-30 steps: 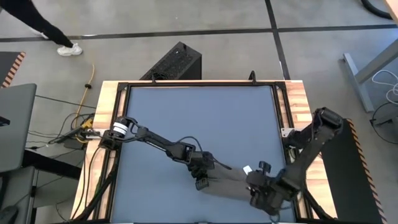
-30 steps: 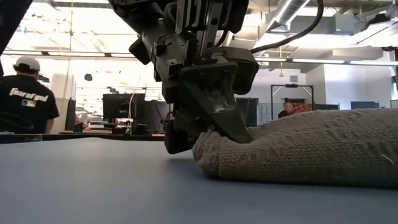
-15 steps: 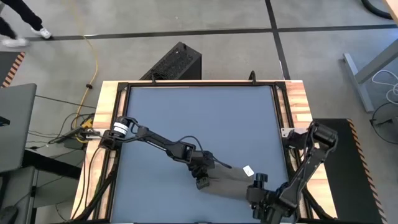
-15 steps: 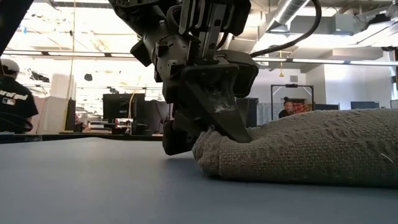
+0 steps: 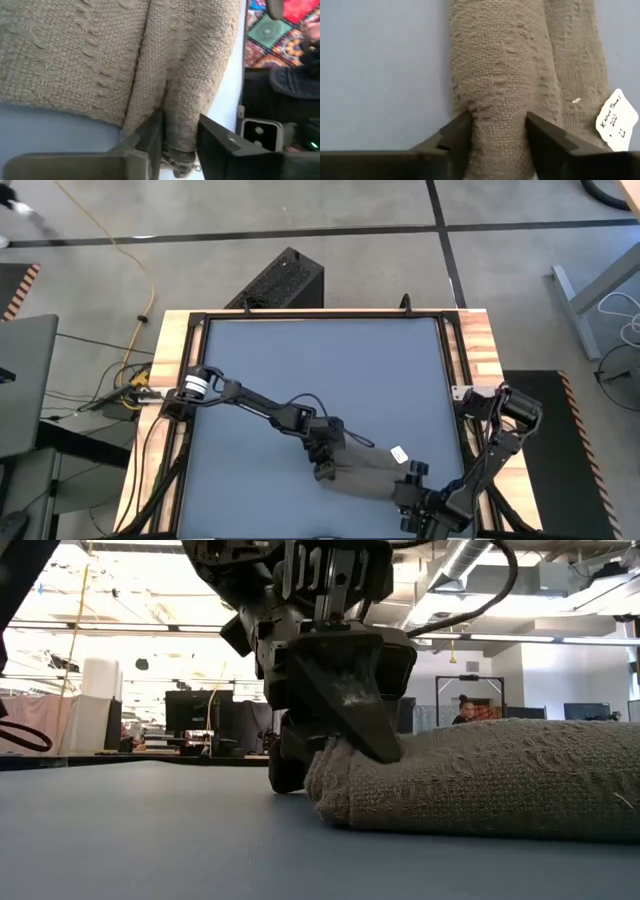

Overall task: Roll towel
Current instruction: Roll the grey towel

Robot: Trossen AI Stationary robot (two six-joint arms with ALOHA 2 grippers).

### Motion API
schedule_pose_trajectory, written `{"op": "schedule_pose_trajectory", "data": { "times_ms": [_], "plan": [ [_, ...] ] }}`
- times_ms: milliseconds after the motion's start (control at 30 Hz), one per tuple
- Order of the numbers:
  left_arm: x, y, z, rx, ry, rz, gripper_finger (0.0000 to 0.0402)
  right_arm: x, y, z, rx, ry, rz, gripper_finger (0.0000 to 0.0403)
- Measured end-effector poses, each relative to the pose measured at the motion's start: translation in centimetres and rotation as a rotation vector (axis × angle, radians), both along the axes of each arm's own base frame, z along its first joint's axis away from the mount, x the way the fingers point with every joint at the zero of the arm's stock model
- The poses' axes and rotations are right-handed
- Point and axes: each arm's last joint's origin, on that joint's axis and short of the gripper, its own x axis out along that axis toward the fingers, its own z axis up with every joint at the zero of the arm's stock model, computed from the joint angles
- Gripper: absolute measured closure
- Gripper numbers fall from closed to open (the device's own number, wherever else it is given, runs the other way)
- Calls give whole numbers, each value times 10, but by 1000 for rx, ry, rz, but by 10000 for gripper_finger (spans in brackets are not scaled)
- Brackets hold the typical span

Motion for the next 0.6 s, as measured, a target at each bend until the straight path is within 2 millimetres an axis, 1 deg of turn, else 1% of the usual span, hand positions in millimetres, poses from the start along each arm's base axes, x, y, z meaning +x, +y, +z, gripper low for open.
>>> {"op": "schedule_pose_trajectory", "data": {
  "times_ms": [100,200,267,367,467,600],
  "plan": [
    [2,7,2,-63,7,-37,286,-3,1,-1,13,-10,-36,247],
    [1,12,4,-115,5,-88,277,-4,1,-1,24,-14,-63,307],
    [-1,15,8,-99,7,-94,277,-5,2,-1,39,-20,-87,313],
    [-7,17,22,-10,-14,-94,282,-7,3,-1,74,-29,-141,313],
    [-13,19,43,96,-69,-94,290,-10,4,0,117,-32,-194,313],
    [-18,12,68,244,-174,-79,294,-14,3,5,172,-30,-250,313]
  ]
}}
